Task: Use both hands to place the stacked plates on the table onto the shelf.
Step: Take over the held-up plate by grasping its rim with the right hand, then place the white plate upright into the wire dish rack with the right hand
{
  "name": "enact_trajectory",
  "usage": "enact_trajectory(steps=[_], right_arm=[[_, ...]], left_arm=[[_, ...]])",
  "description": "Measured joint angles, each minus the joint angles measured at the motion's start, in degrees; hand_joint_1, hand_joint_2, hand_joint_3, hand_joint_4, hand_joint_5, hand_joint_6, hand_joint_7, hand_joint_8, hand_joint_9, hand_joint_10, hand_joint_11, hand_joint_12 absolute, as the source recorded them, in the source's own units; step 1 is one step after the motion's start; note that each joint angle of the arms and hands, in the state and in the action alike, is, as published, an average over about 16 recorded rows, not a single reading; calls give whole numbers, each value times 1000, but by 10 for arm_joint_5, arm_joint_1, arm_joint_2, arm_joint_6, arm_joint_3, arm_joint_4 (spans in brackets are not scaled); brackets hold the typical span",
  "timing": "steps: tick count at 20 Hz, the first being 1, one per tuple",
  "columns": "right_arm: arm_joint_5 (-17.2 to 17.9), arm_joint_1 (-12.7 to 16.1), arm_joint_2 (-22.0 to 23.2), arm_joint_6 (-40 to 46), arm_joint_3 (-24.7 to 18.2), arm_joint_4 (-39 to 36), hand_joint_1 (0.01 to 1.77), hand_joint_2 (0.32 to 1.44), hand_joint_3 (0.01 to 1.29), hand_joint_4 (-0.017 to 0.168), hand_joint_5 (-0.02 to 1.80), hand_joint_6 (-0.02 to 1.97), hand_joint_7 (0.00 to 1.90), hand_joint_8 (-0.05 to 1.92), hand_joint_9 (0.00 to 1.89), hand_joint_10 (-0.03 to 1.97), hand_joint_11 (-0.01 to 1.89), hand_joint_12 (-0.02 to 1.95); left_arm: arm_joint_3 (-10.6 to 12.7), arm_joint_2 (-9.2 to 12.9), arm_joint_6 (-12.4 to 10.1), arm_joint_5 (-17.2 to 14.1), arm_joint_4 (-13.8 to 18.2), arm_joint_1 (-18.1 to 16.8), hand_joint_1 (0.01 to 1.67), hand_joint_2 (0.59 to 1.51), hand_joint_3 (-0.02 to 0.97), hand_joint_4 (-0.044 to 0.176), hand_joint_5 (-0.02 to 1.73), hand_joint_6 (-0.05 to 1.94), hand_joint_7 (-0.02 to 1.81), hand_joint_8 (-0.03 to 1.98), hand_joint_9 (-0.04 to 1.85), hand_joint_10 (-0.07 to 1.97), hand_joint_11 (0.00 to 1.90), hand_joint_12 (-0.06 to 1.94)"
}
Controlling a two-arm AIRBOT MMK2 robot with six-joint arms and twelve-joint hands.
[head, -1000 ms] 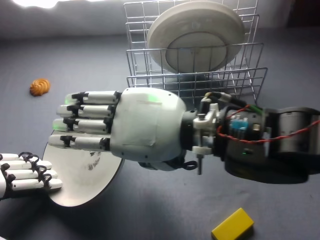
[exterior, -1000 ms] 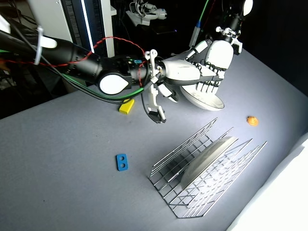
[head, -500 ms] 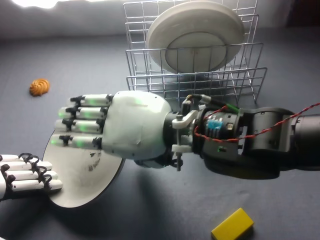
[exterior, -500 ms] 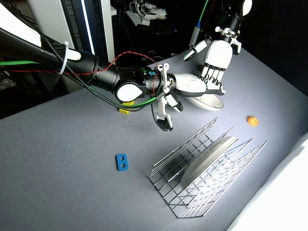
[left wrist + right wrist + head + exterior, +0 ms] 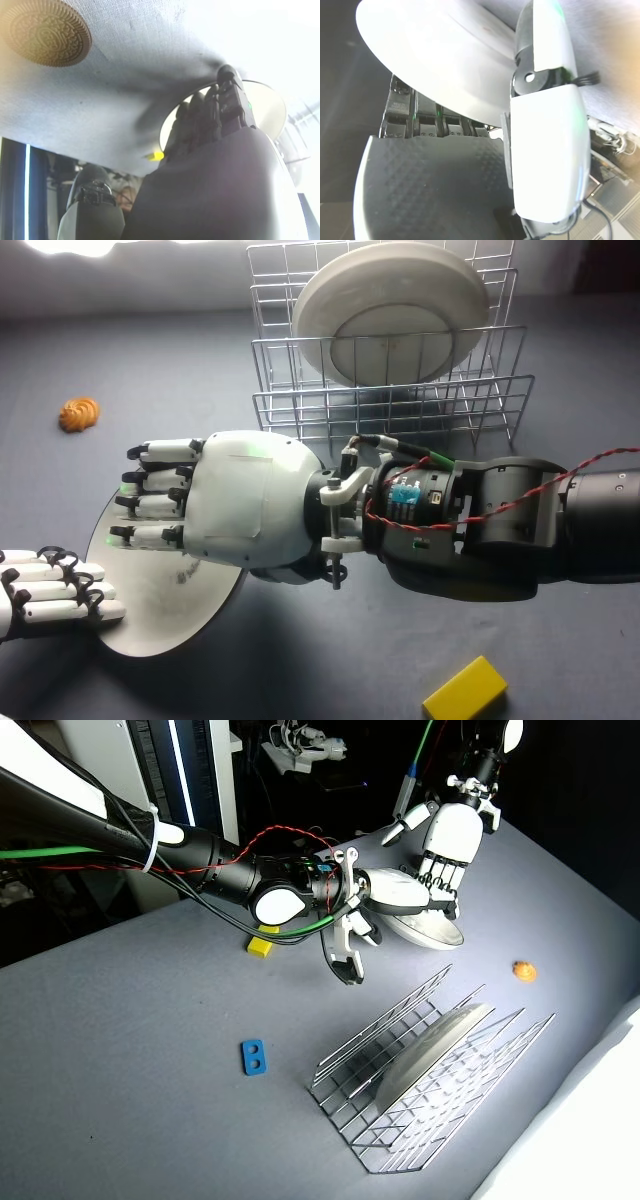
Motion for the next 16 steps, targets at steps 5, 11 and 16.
enact_trajectory(steps=[5, 11, 16], right_arm=[[3, 1, -5, -2, 1, -2, 1224, 978, 15, 0, 503, 105, 546, 97, 528, 194, 206, 1198], [12, 0, -8, -3, 2, -5, 1240, 996, 16, -4, 708, 419, 798, 394, 804, 582, 540, 1297], [21, -1, -8, -5, 1, -6, 1265, 995, 16, -6, 760, 686, 879, 664, 933, 878, 794, 1234]], left_arm=[[1, 0, 0, -3, -5, 2, 14, 1049, 20, -5, 17, -11, -6, -11, -25, -45, 25, 27], [3, -1, 0, -6, -14, 4, 15, 1050, 19, -4, 7, -12, -6, -11, -24, -45, 23, 19], [9, -2, -1, -10, -29, 1, 16, 1053, 20, -2, 7, -9, -2, -10, -21, -41, 22, 12]])
